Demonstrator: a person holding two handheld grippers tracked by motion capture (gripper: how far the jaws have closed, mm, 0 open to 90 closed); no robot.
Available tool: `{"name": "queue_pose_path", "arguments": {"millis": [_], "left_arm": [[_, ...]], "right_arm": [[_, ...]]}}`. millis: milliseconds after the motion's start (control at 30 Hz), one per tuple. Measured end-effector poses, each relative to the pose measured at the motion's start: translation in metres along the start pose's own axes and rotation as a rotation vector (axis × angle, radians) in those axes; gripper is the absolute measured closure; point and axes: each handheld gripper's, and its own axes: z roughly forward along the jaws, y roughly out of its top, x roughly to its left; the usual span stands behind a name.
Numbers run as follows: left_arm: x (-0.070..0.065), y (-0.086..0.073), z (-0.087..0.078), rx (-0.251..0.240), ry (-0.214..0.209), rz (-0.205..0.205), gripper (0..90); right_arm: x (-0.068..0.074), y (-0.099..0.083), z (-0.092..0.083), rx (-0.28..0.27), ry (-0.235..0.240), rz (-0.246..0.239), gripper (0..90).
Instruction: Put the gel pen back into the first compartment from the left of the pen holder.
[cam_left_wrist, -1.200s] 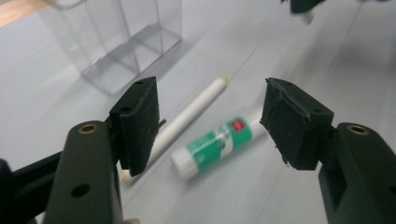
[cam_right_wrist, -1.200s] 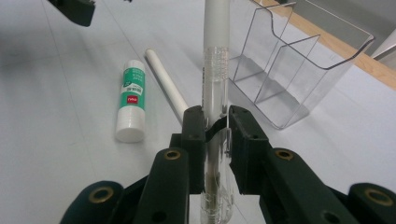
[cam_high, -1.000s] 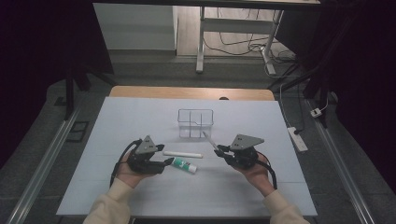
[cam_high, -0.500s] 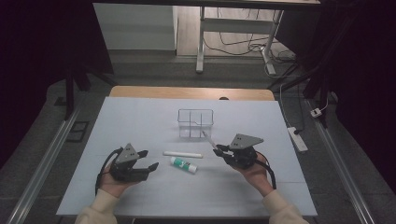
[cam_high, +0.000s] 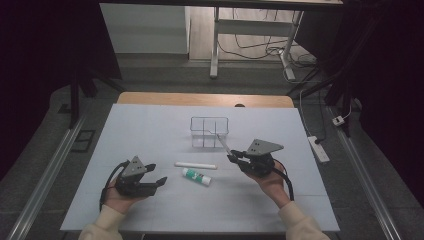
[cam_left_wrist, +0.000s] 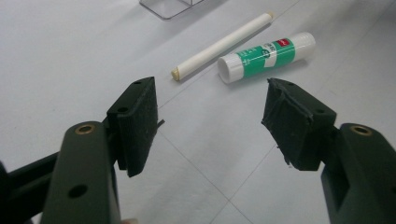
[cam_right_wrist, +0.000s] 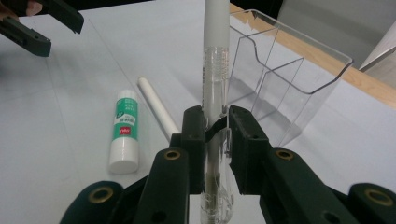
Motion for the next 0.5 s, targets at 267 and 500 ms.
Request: {"name": "queue_pose_path", "arguments": {"millis": [267,500], "left_arm": [[0.004,-0.001,-0.001,-0.004,0.004,-0.010,35.2],[0.004,-0.001,0.000,-0.005,0.001,-0.010,35.2]], "right_arm": [[-0.003,0.012,0.010,-0.031,-0.008,0.003,76.2],[-0.007,0.028,0.021,-0.071,-0.009,0.019,76.2]]}}
